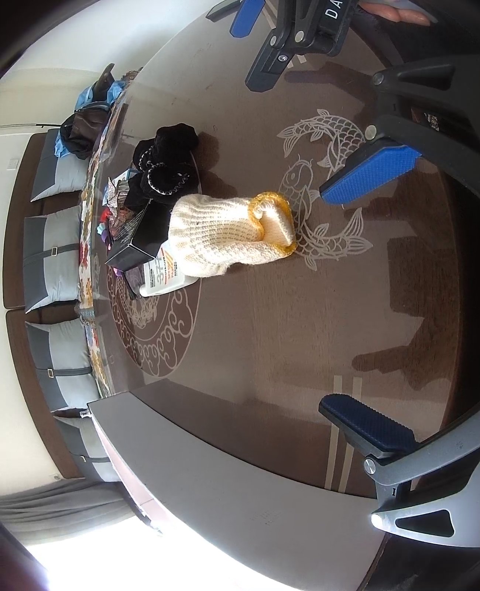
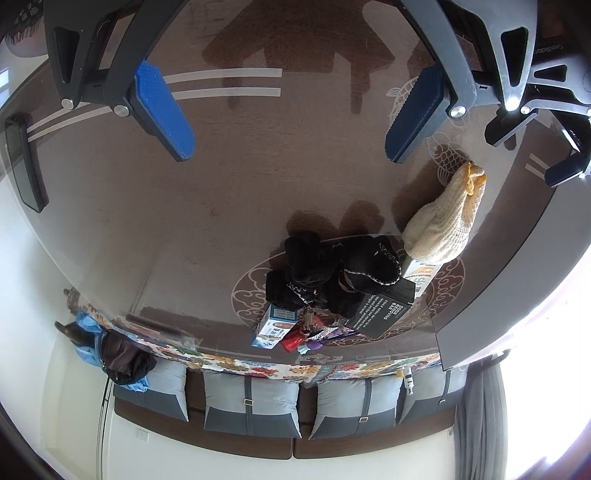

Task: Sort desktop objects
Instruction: 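Move the left tool toward the cream knit glove and close on it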

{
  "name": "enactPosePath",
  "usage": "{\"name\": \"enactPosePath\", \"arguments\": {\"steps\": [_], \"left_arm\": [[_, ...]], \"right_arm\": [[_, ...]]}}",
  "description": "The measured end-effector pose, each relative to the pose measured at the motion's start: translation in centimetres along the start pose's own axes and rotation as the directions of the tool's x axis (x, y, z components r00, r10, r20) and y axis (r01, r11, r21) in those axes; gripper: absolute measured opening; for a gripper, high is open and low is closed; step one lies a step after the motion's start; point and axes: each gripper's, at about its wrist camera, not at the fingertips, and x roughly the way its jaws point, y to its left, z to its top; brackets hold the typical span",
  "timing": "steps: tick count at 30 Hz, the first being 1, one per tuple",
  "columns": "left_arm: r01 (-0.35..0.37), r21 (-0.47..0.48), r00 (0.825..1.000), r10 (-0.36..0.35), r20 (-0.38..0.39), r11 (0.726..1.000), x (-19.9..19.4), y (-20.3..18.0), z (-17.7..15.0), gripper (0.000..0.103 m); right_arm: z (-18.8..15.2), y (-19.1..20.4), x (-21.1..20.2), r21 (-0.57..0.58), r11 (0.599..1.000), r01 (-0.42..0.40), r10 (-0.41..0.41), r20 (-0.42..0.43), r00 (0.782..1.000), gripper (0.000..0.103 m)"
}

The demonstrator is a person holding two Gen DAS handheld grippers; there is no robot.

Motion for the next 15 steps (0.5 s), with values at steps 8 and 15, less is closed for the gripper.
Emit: {"name": "enactPosePath", "arguments": {"steps": [8,15], "left_arm": [[0.01,-0.022,0.999,-0.011,-0.041,1.0,1.1,0.3,-0.5,0.103],[0.057,-0.074,0.997,-0.061,-0.054,0.996,1.5,1.1,-0.4,0.103]], "right_arm": [[-0.9,-0.2,2.6,0.003,1.0,0.015,-0.015,-0.136,0.991,0.103],[-1.2,-1.0,3.3,0.045,0.999,-0.002,0.009,-0.163,0.987,0.103]]}}
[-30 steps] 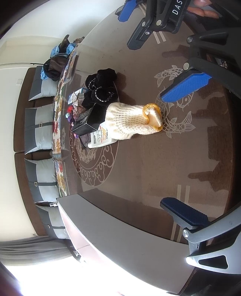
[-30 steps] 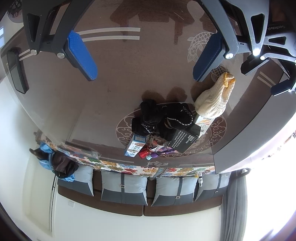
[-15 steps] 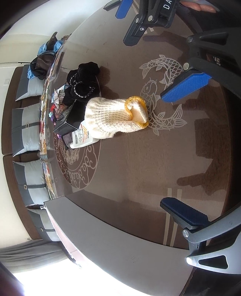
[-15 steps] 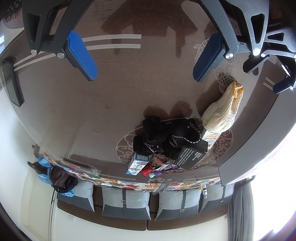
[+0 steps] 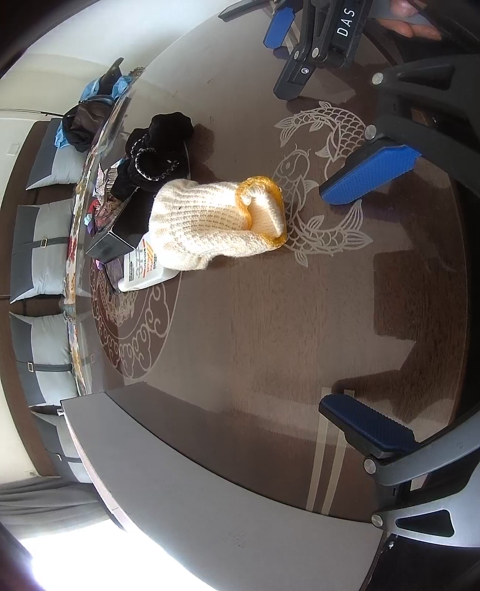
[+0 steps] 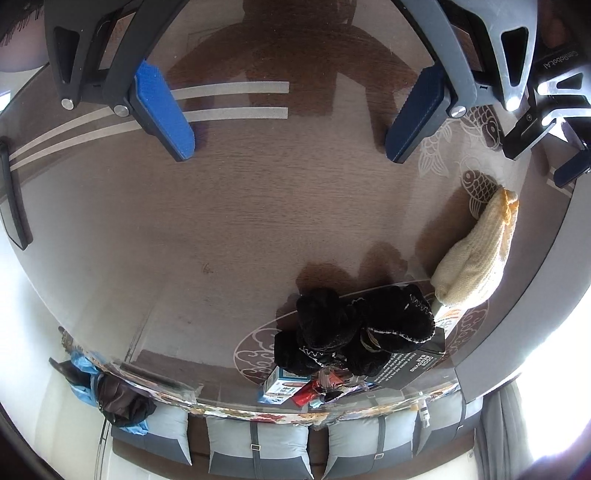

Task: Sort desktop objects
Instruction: 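Move the left tool toward the cream knit glove and close on it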

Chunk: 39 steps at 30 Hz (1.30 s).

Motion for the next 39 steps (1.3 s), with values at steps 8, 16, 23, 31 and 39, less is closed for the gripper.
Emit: {"name": "enactPosePath", "arguments": {"steps": [8,16,23,31,39], "left_arm": [[0.007,0.003,1.0,-0.007,0.001,1.0,0.1,-0.1,0.2,0.103],[0.01,0.007,1.0,-0.01,-0.002,1.0,0.1,-0.1,0.3,0.103],[0.009,0.008,1.0,-0.009,0.009,1.0,0.2,-0.1,0.3,0.103],[0.01,0.008,1.0,-0.01,0.017,1.0,0.2,-0.1,0.1,0.103],[0.022,0.024,0.998,-0.023,0.053,0.999,0.1,0.0,-0.3,0.103]], "right_arm": [[-0.1,0.1,0.0,0.0,1.0,0.001,-0.001,0.017,1.0,0.103],[-0.4,0.2,-0.1,0.011,1.0,0.006,-0.007,0.065,0.998,0.103],[-1.0,0.2,-0.3,0.025,1.0,0.013,-0.016,0.127,0.992,0.103],[-1.0,0.3,-0.3,0.033,0.999,0.018,-0.022,0.123,0.992,0.103],[-1.0,0.2,-0.3,0.037,0.999,0.022,-0.027,0.118,0.993,0.103]]}}
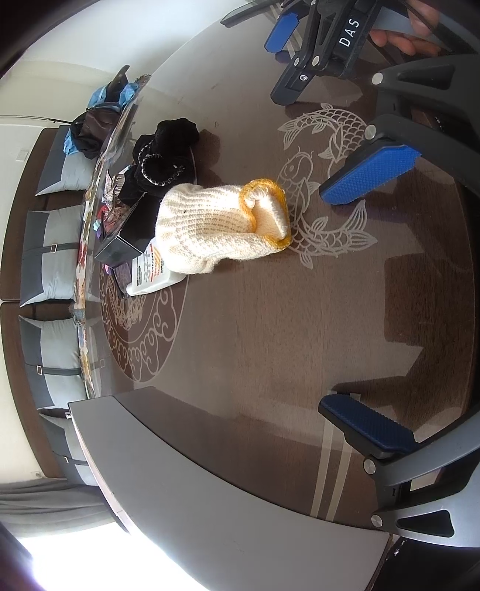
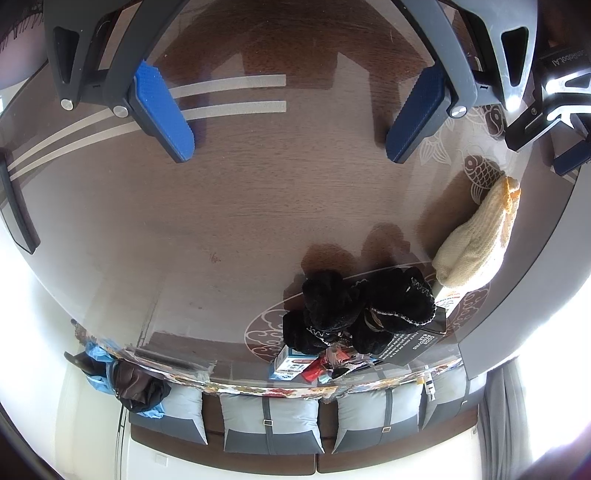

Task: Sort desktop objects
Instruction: 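Move the left tool toward the cream knit glove and close on it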

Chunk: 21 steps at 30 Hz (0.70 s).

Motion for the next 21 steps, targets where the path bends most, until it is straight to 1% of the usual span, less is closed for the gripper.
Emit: {"name": "enactPosePath", "arguments": {"steps": [6,9,14,18,21], "left_arm": [[0.005,0.004,1.0,-0.005,-0.015,1.0,0.1,0.1,0.3,0.103],[0.004,0.001,0.999,-0.004,-0.05,1.0,0.4,0.0,0.9,0.103],[0.02,0.024,0.989,-0.016,-0.146,1.0,2.8,-1.5,4.3,0.103],[0.02,0.023,0.985,-0.016,-0.17,1.0,5.0,-2.7,7.3,0.103],[0.019,0.022,0.982,-0.015,-0.187,1.0,6.1,-3.3,8.8,0.103]], "right_arm": [[-0.1,0.0,0.0,-0.002,1.0,0.001,-0.001,0.005,1.0,0.103],[-0.1,0.0,0.0,-0.005,1.0,0.001,-0.001,0.008,1.0,0.103],[-0.2,0.0,0.0,-0.01,1.0,0.0,0.0,0.013,1.0,0.103],[-0.5,-0.2,-0.2,-0.033,0.999,-0.018,0.019,0.028,0.999,0.103],[-0.6,-0.3,-0.2,-0.044,0.999,-0.027,0.028,0.036,0.999,0.103]]}}
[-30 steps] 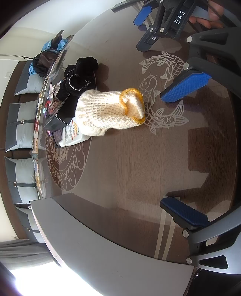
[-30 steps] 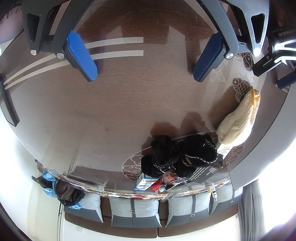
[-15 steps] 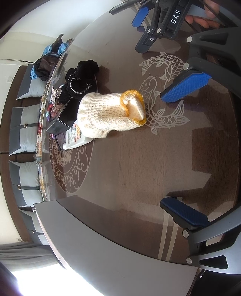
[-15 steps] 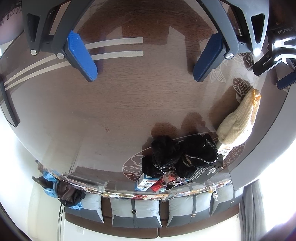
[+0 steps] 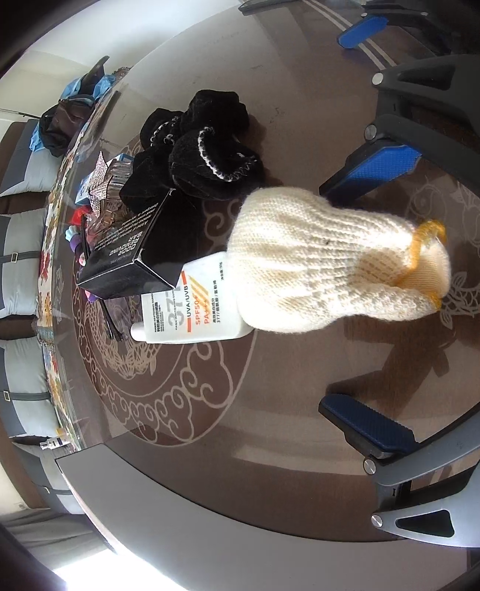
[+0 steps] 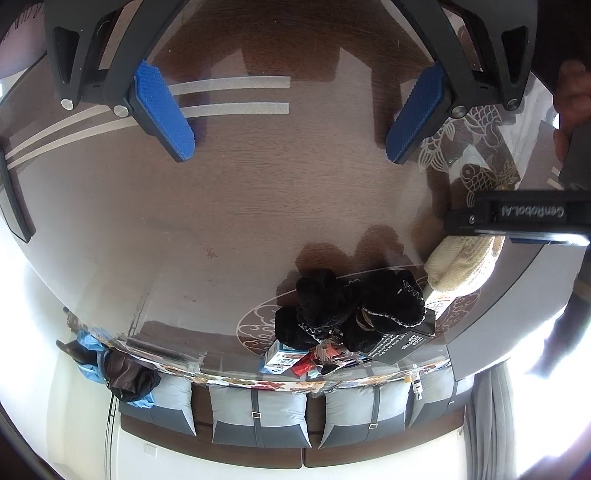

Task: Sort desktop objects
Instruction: 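Move the left tool toward the cream knit glove and close on it, then lift the cream glove with the left tool while the right tool grasps a black glove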

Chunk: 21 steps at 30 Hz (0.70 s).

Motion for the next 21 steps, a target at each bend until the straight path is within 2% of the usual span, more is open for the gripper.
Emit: {"name": "enactPosePath", "arguments": {"steps": [4,5,6,8,10,14,21], "left_arm": [[0.01,0.025,1.0,-0.01,0.019,1.0,0.1,0.3,0.3,0.103],[0.013,0.032,0.999,-0.014,0.032,0.999,0.0,0.6,0.1,0.098],[0.017,0.038,0.998,-0.019,0.056,0.999,-0.4,1.0,-0.1,0.092],[0.022,0.05,0.996,-0.027,0.091,0.998,-1.0,1.6,-0.4,0.066],[0.024,0.064,0.994,-0.03,0.105,0.998,-1.4,2.2,-0.6,0.054],[0.016,0.074,0.994,-0.024,0.108,0.997,-1.9,4.0,-1.7,0.053],[-0.01,-0.007,0.995,0.01,0.101,1.0,-2.8,8.6,-3.9,0.055]], "right_arm": [[-0.1,0.0,0.0,0.0,1.0,0.0,0.0,0.004,1.0,0.103],[0.0,0.0,0.0,0.001,1.0,-0.001,0.001,0.002,1.0,0.103],[0.0,0.0,0.0,0.001,1.0,-0.001,0.001,0.0,1.0,0.103],[0.0,0.0,0.0,0.002,1.0,-0.001,0.001,0.003,1.0,0.103],[-0.1,-0.1,0.0,0.003,1.0,-0.001,0.001,0.004,1.0,0.103],[-0.1,0.0,0.0,0.005,1.0,0.002,-0.002,0.003,1.0,0.103],[0.0,0.0,0.0,0.005,1.0,0.003,-0.003,-0.001,1.0,0.103]]}}
